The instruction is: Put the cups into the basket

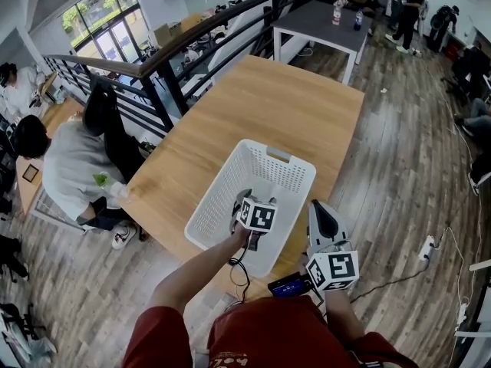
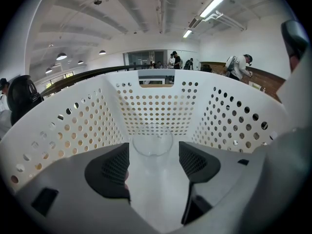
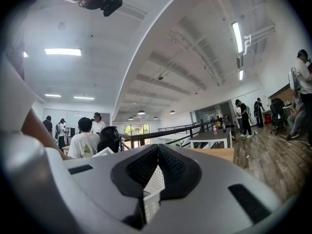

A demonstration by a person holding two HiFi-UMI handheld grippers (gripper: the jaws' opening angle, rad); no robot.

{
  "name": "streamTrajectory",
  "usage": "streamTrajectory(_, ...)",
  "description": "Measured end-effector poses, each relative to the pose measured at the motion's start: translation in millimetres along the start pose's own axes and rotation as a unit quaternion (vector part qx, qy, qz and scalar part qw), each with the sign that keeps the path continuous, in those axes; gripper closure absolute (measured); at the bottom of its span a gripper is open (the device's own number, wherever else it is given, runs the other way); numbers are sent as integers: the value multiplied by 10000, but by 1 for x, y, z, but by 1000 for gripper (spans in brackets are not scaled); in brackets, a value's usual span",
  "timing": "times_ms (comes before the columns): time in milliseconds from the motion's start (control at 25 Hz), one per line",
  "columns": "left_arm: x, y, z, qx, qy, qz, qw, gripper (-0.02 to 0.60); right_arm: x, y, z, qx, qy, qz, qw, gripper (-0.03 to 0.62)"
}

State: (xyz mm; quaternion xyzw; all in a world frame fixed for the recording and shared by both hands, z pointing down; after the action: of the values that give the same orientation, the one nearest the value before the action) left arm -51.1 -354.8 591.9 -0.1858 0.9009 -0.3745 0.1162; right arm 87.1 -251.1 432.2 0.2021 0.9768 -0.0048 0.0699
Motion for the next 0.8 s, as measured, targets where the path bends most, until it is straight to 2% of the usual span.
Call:
streamTrajectory(520, 3, 6, 0, -7, 140, -2, 9999, 277, 2, 2, 1, -9, -3, 2, 10000, 585)
streamTrajectory(800, 5, 19, 8, -173, 238, 22, 9996, 277, 3, 2, 1, -25, -16, 17, 10000, 585)
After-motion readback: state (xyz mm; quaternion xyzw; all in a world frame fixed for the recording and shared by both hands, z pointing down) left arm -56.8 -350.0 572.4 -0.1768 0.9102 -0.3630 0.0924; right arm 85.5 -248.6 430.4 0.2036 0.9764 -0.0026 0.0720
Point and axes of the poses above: the fingertips, and each gripper's own axes: y backward along the fingers, x to its left, z out of its top, the point moved 3 cm from there along y, backward along the fingers, and after that the axes turned 2 degrees about -y, right-handed, at the moved point
